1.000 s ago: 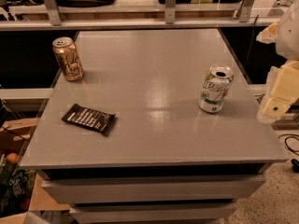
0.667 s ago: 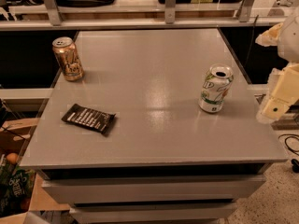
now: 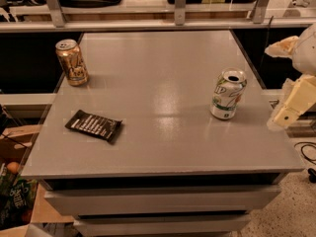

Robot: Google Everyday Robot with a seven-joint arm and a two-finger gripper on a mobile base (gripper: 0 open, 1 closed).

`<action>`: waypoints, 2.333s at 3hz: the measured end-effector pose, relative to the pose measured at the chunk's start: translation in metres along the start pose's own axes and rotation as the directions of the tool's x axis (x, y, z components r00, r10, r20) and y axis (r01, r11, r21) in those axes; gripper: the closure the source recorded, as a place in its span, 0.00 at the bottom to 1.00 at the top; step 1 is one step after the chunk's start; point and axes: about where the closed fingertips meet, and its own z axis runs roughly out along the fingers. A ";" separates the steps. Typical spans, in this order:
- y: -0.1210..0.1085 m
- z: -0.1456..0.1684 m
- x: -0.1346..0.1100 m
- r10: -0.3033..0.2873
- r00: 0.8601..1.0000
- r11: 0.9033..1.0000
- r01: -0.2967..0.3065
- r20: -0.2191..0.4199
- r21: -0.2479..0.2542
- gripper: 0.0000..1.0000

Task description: Pick 7up can

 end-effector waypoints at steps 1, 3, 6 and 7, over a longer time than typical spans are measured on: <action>-0.009 0.007 0.011 -0.002 0.999 1.000 0.001 0.039 0.002 0.00; -0.022 0.023 0.025 -0.009 0.982 1.000 0.009 0.190 -0.001 0.00; -0.021 0.055 0.005 -0.025 0.891 0.993 0.076 0.453 -0.095 0.00; -0.016 0.066 -0.008 -0.028 0.857 0.983 0.116 0.514 -0.140 0.00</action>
Offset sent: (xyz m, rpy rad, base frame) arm 0.0255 -0.0325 -0.0300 0.1731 -0.0559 0.0309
